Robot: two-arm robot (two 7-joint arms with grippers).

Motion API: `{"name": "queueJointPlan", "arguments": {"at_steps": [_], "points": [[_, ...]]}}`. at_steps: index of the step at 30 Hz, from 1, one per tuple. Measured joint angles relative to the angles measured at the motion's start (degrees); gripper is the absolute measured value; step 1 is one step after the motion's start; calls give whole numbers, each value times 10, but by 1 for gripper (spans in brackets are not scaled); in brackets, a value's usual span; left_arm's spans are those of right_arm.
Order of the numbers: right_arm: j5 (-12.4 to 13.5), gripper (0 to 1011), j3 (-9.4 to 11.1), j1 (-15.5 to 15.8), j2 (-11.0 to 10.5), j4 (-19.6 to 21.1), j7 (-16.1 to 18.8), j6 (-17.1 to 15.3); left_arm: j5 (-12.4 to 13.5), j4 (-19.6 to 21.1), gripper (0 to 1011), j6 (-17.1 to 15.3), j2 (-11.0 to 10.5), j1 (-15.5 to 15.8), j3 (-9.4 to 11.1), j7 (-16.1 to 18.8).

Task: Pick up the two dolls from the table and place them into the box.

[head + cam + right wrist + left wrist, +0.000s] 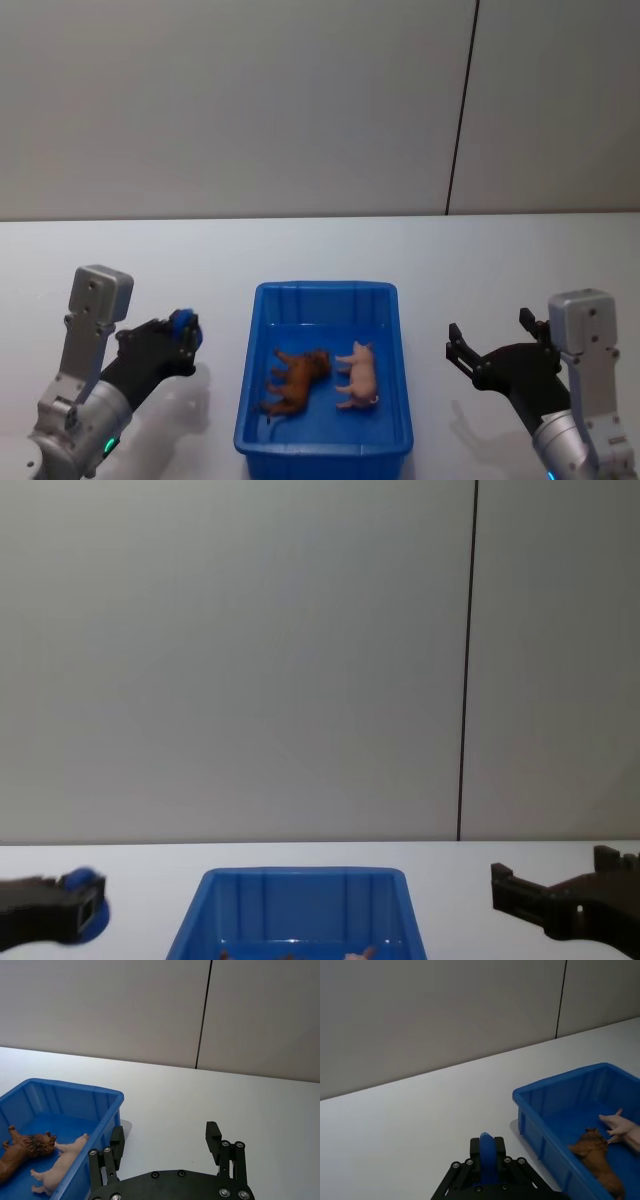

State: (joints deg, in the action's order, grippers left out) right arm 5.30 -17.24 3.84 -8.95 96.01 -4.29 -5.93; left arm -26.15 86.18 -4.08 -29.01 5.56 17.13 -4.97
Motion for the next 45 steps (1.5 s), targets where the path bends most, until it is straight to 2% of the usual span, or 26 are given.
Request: {"name": "queueJointPlan", "arguments": {"at_steps": [9, 12, 18, 19, 26, 28, 31, 32, 36, 40, 41, 43, 44, 45], "points": [[0, 1001, 0, 0, 0, 0, 0, 0, 5, 12, 127, 19, 1, 11, -1, -59], [0, 1001, 0, 0, 0, 0, 0, 0, 4, 14, 108, 27, 3, 17, -1, -89], [0, 1001, 0, 0, 0, 0, 0, 0, 0, 12, 107, 39, 8, 27, 2, -142], [0, 1001, 0, 0, 0, 0, 0, 0, 0, 12, 107, 39, 8, 27, 2, -142], [0, 1001, 0, 0, 0, 0, 0, 0, -8, 1, 127, 49, 17, 43, 7, -211], [0, 1001, 0, 0, 0, 0, 0, 0, -10, -4, 165, 51, 20, 48, 9, -231], [0, 1001, 0, 0, 0, 0, 0, 0, -12, -11, 274, 53, 25, 56, 12, -260], [0, 1001, 0, 0, 0, 0, 0, 0, -12, -13, 274, 54, 26, 58, 13, -266], [0, 1001, 0, 0, 0, 0, 0, 0, -15, -23, 438, 56, 34, 69, 18, -304], [0, 1001, 0, 0, 0, 0, 0, 0, -16, -29, 549, 57, 38, 74, 21, -322], [0, 1001, 0, 0, 0, 0, 0, 0, -16, -31, 610, 57, 40, 76, 22, -330], [0, 1001, 0, 0, 0, 0, 0, 0, -16, -33, 641, 57, 41, 78, 23, -336], [0, 1001, 0, 0, 0, 0, 0, 0, -17, -35, 708, 57, 43, 80, 24, -342], [0, 1001, 0, 0, 0, 0, 0, 0, -17, -36, 725, 58, 43, 81, 24, -345]]}}
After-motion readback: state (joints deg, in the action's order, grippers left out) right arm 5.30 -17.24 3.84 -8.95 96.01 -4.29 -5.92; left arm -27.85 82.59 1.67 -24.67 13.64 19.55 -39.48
